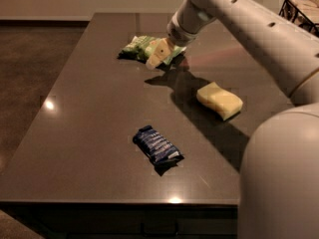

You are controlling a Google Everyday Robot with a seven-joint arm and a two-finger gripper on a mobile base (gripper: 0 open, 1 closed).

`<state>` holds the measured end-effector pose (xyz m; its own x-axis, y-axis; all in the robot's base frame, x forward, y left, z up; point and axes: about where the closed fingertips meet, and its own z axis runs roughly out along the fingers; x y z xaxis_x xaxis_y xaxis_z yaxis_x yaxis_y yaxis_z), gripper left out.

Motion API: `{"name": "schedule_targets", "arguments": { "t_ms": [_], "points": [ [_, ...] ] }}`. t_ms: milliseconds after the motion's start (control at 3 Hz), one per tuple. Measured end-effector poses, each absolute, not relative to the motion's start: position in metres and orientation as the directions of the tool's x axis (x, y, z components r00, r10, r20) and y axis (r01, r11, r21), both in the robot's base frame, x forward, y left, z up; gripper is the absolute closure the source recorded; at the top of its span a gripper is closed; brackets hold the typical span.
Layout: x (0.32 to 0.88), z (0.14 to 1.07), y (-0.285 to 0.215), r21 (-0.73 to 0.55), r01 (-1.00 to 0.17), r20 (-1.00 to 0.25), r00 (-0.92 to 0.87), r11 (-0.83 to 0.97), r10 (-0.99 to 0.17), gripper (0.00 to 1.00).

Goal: Move green jalapeno chip bag near rxbar blueberry

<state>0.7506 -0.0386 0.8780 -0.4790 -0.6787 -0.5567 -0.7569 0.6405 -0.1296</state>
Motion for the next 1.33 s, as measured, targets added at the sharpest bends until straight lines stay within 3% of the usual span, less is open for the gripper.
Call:
{"name": "schedule_targets", "arguments": {
  "t_ms": [667, 1000, 1333],
  "points": [
    [0.778, 0.854, -0.022, -0.121, -0.743, -0.542, -0.507, 0.659, -0.671, 0.0],
    [0.786, 0.85, -0.02, -0.12, -0.738, -0.531, -0.518, 0.665, -0.671, 0.14],
    [0.788, 0.855, -0.017, -0.12, -0.746, -0.531, -0.51, 0.655, -0.677, 0.36]
  ]
}}
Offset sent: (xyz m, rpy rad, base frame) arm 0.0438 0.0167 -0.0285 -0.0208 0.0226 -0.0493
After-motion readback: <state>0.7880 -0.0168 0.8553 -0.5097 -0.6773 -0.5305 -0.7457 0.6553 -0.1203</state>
